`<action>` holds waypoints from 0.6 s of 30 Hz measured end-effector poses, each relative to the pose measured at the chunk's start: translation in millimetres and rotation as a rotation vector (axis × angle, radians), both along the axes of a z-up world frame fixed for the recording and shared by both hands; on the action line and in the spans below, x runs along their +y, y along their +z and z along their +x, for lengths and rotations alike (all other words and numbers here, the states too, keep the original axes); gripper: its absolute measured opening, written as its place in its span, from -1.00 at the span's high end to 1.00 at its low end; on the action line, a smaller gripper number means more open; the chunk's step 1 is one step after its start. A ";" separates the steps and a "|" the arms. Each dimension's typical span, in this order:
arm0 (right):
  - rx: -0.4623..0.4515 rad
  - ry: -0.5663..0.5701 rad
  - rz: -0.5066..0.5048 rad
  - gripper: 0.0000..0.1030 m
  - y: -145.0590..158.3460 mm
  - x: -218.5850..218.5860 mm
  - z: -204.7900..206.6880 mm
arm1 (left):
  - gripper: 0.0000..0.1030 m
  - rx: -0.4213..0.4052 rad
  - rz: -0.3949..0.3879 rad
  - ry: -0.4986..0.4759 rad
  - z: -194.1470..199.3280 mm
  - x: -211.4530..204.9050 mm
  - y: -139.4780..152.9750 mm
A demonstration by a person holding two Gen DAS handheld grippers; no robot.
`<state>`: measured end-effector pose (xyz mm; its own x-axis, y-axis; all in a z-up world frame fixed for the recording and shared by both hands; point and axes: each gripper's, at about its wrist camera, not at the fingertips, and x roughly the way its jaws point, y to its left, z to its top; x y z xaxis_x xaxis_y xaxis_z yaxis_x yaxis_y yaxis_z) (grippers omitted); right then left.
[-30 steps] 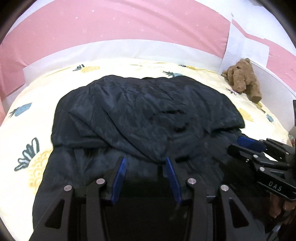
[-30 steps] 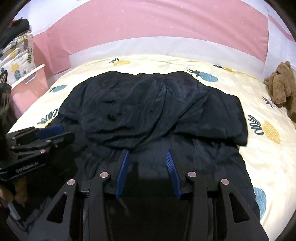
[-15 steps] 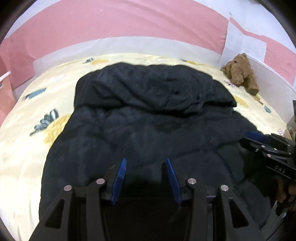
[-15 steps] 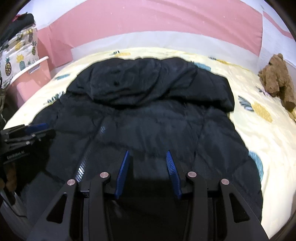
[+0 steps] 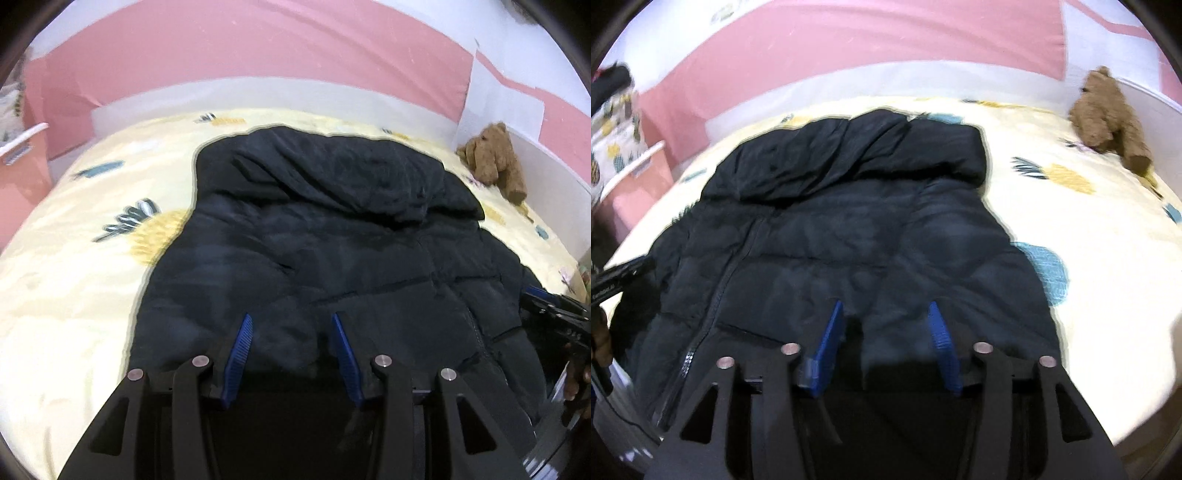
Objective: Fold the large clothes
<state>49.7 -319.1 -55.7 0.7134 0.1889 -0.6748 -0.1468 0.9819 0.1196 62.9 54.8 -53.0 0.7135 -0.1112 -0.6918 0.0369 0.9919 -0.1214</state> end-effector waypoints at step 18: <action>0.179 -0.183 0.255 -0.26 -35.5 -81.0 -26.7 | -0.20 0.083 -0.136 0.079 -63.7 57.7 -33.1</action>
